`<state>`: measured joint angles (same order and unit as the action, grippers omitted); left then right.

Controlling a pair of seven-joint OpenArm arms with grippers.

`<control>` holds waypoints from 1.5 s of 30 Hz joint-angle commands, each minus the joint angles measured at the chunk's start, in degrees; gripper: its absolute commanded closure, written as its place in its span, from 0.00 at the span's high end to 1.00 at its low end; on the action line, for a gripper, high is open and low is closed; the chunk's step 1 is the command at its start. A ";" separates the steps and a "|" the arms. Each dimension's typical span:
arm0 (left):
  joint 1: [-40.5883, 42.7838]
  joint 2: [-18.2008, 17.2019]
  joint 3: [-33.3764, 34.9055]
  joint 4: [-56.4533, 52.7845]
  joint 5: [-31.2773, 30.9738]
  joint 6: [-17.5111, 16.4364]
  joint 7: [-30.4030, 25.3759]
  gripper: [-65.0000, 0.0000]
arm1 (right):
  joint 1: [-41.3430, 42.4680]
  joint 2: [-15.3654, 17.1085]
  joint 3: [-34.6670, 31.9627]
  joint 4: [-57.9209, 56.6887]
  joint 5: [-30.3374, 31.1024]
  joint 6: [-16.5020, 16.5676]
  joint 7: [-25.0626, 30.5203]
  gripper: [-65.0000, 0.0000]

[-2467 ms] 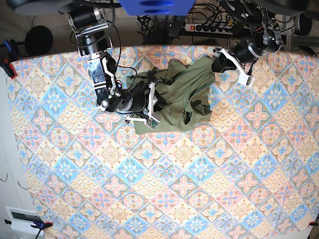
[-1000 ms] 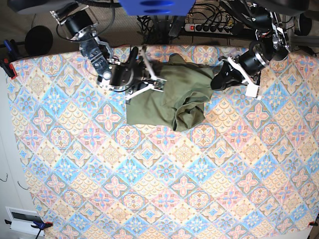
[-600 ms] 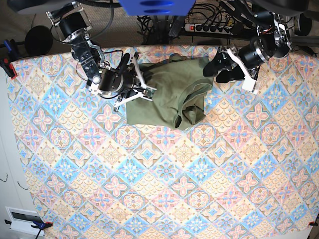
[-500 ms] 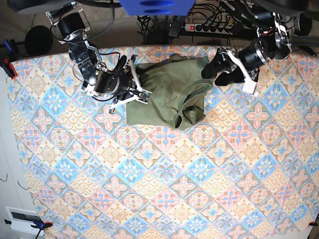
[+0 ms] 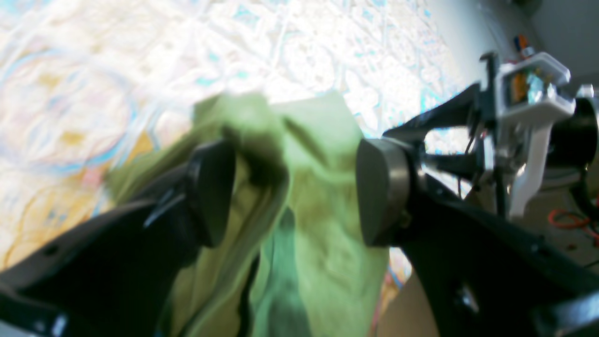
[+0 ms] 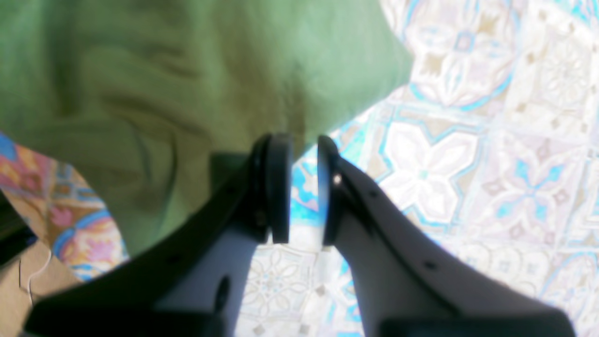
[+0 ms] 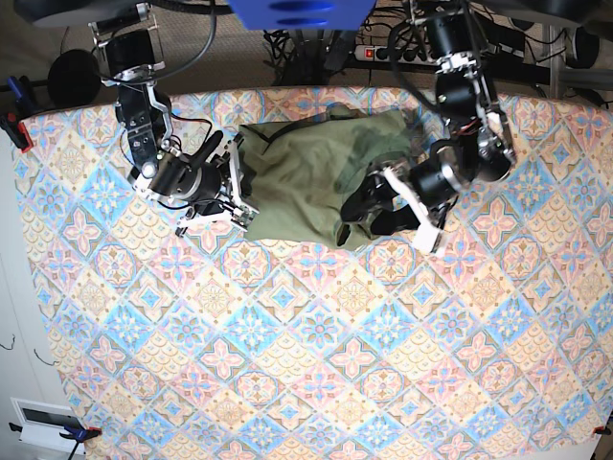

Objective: Layout the t-shirt on the table in an organized manner, then fold the t-shirt properly
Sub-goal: 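Grasp the shirt's edges with both grippers and pull them flat, then smooth the folded shirt's collar side with the left gripper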

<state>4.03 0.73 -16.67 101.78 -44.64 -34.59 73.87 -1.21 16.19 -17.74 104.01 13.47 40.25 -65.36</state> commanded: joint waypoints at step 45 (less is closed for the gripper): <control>-8.74 -7.90 -13.00 -15.23 1.08 -0.18 -5.07 0.51 | 4.16 -3.83 -3.14 -10.86 5.56 -0.25 1.14 0.14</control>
<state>-3.55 -6.48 -29.54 85.23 -42.02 -34.48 70.08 1.93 12.38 -20.99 92.09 18.26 39.83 -64.73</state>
